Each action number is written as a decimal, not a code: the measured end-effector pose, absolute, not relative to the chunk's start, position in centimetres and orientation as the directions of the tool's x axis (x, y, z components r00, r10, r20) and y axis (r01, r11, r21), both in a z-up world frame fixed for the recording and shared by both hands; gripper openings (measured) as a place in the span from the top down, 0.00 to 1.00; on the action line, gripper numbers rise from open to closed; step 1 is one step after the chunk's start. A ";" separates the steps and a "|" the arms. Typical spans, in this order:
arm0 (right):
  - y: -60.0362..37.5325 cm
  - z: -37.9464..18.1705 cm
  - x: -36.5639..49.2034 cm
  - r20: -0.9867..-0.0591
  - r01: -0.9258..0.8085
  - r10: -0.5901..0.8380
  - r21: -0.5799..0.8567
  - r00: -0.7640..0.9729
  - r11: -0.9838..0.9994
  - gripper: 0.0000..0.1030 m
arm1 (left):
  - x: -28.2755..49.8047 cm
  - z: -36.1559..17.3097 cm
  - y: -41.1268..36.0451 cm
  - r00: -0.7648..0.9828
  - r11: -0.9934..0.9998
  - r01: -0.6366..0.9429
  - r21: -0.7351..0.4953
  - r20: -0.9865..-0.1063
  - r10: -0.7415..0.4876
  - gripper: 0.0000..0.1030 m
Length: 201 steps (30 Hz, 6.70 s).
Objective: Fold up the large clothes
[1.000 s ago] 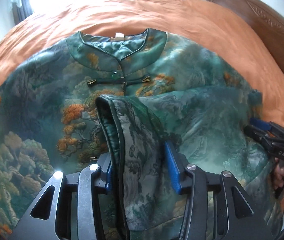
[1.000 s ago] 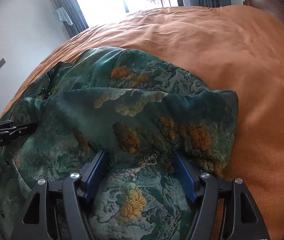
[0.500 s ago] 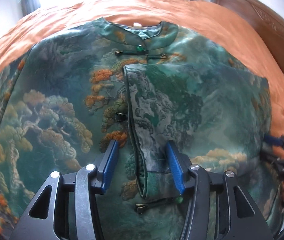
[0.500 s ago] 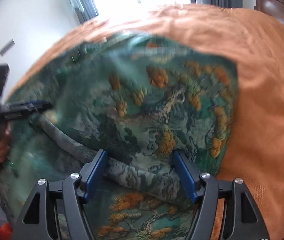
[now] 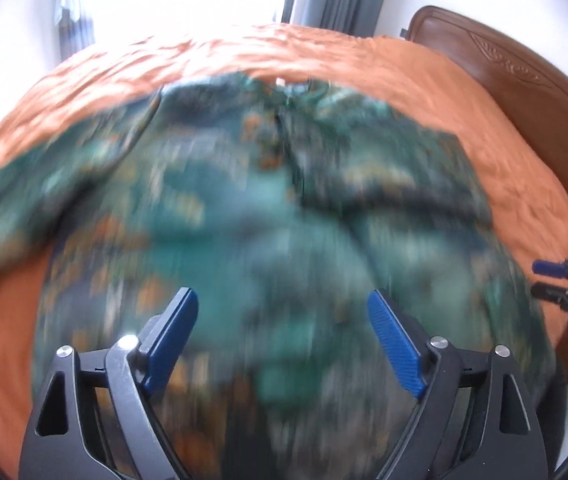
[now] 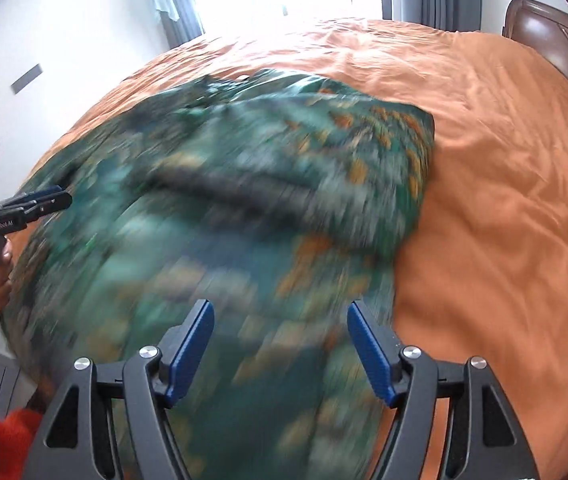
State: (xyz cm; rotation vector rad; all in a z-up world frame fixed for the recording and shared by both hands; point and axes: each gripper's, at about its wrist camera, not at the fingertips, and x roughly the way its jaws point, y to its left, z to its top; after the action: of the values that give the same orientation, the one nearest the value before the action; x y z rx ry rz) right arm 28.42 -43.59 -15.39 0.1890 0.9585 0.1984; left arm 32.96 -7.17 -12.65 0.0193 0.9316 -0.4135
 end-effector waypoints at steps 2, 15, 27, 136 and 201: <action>-42.3 -16.0 25.5 -0.787 -0.079 0.273 0.276 0.553 0.958 0.31 | 30.7 -14.5 -6.5 0.523 0.935 0.340 -0.099 -0.806 -0.276 0.09; -37.7 -18.2 20.6 -0.787 0.109 0.129 0.242 0.604 0.964 0.31 | 27.5 -14.5 -3.3 0.602 0.959 0.280 -0.040 -0.771 -0.208 0.05; -31.1 -14.0 19.7 -0.716 -0.043 0.181 0.207 0.674 0.977 0.31 | 34.6 -14.4 21.1 0.683 0.833 -0.263 -0.486 -0.704 -0.195 0.05; -28.1 -18.7 50.4 -0.699 -0.219 0.409 0.350 0.586 0.911 0.48 | 53.2 -16.1 -1.0 0.554 0.966 0.207 -0.152 -0.796 -0.244 0.16; -31.9 -11.8 20.4 -0.688 0.253 -0.248 -0.096 0.682 0.963 0.22 | 23.9 -11.2 -5.3 0.695 0.973 0.119 0.199 -0.717 0.062 0.04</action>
State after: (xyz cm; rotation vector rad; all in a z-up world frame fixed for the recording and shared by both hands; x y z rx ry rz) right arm 20.38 -31.92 -11.80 0.0072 0.7704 -0.2807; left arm 23.88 -5.33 -11.24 0.2380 0.8044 -0.0321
